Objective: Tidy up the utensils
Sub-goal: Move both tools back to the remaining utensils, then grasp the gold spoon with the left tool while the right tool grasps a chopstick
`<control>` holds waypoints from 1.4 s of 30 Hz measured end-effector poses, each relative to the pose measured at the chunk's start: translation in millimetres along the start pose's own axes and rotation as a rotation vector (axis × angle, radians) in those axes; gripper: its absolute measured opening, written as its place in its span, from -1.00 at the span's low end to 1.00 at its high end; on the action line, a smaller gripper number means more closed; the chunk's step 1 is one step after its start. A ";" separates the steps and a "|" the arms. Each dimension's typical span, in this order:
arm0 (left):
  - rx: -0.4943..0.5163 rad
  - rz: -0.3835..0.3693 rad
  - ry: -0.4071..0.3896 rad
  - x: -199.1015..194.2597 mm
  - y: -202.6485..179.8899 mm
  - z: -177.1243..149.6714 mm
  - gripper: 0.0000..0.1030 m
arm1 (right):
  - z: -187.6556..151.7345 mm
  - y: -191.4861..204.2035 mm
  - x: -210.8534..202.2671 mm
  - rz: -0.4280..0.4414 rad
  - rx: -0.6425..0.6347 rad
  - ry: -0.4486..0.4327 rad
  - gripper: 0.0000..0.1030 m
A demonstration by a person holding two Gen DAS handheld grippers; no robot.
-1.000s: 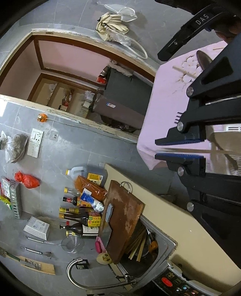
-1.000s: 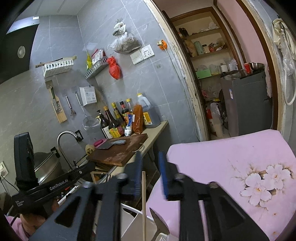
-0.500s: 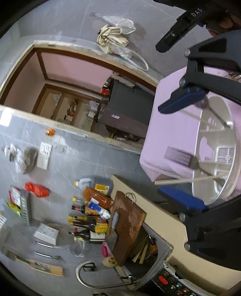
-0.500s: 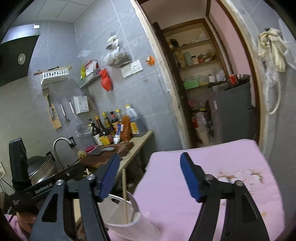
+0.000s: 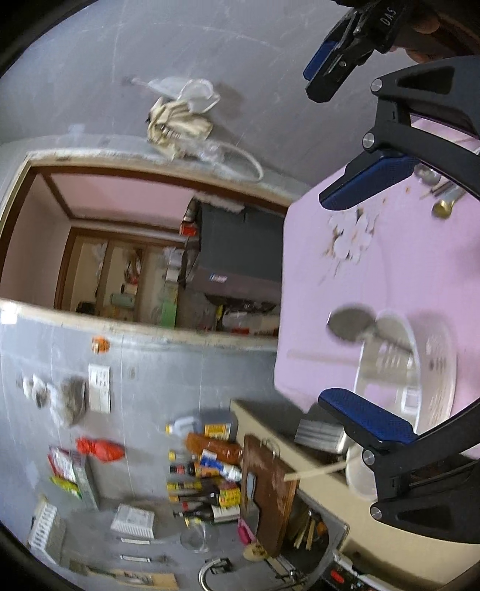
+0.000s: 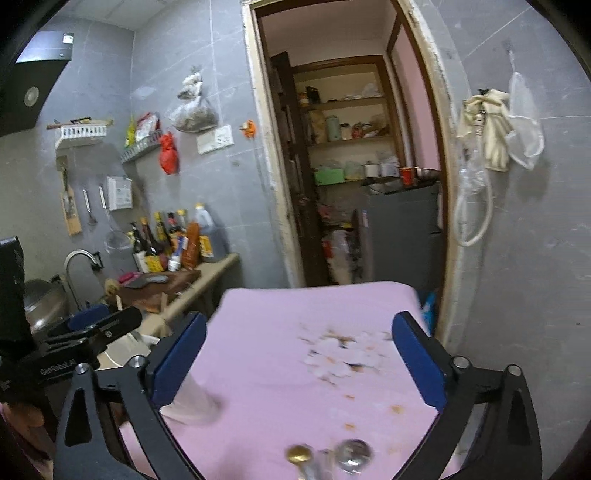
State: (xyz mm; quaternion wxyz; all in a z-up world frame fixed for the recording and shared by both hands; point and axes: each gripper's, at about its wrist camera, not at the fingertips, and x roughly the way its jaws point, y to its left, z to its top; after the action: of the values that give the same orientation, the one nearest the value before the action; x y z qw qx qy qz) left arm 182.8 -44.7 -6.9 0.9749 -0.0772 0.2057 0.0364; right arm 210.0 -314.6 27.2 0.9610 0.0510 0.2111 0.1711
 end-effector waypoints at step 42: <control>-0.147 -0.059 0.526 124.2 -82.1 -145.4 -0.34 | -138.7 -122.1 154.4 0.185 0.060 0.546 -0.38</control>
State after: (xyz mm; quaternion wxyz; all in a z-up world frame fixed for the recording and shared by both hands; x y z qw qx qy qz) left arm 247.1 -144.8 -177.6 0.8805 -0.1604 0.4462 0.0017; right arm 320.4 -371.3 -179.1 0.8469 0.0506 0.4616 0.2590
